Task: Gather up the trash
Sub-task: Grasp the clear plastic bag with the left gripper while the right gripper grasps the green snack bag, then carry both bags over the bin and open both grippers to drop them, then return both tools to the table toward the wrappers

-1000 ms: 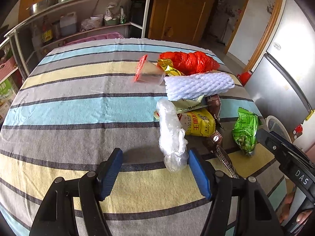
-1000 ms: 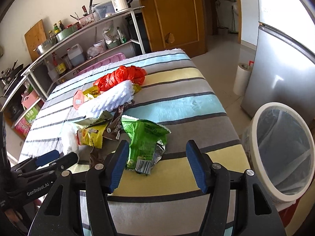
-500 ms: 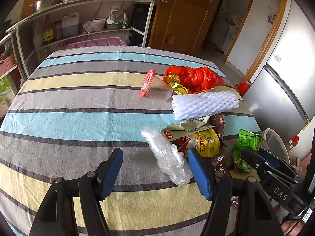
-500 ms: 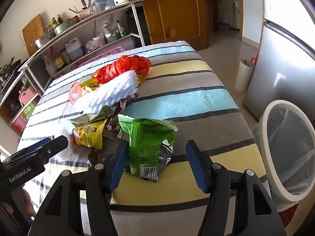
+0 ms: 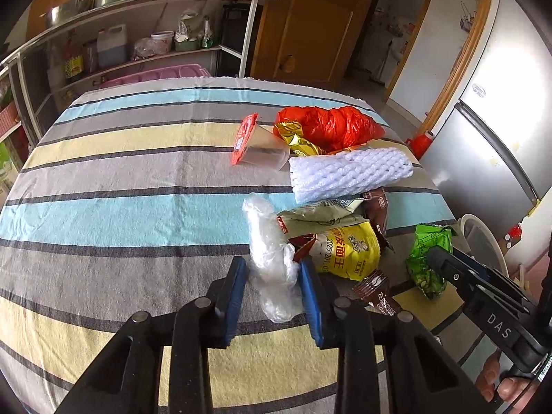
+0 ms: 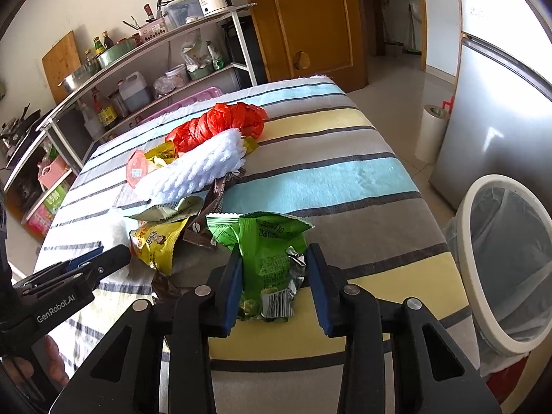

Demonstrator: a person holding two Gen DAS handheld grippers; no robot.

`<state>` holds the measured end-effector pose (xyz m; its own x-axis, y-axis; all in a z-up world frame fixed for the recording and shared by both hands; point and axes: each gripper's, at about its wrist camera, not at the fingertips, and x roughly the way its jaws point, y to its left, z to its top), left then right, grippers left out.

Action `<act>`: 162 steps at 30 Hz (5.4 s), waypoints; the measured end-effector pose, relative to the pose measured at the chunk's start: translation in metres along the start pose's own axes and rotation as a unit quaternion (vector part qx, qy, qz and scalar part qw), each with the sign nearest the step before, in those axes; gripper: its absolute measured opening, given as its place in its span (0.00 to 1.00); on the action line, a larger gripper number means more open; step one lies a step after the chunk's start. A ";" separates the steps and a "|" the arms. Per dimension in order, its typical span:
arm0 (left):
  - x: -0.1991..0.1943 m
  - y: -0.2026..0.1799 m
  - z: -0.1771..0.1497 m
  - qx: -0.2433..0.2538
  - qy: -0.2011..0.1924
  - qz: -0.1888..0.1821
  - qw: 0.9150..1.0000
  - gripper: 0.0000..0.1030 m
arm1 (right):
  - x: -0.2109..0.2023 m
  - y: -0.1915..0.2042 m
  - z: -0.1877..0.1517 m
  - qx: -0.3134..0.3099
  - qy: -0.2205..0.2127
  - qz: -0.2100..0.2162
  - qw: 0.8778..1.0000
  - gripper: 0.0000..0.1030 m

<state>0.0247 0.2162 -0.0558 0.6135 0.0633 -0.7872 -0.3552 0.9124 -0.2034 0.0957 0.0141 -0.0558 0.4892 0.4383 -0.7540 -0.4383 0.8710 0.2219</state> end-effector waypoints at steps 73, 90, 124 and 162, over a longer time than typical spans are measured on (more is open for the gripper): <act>0.011 -0.313 -0.032 0.290 -0.020 -0.131 0.948 0.29 | -0.135 -0.218 -0.042 0.148 -0.093 -0.166 0.971 0.30; 0.045 -0.333 -0.033 0.292 0.014 -0.128 0.948 0.43 | -0.112 -0.253 -0.053 0.179 -0.050 -0.193 0.963 0.44; -0.030 -0.251 -0.022 0.241 -0.050 -0.105 0.964 0.48 | -0.141 -0.183 -0.046 0.143 -0.103 -0.162 0.971 0.51; -0.061 -0.010 -0.026 0.070 -0.058 0.018 0.996 0.56 | -0.052 0.016 -0.038 -0.048 -0.036 0.021 0.998 0.51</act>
<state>-0.0271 0.1930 -0.0208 0.6827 0.1350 -0.7181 -0.2816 0.9555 -0.0881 0.0346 -0.0036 -0.0362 0.5203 0.4920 -0.6980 -0.5275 0.8280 0.1903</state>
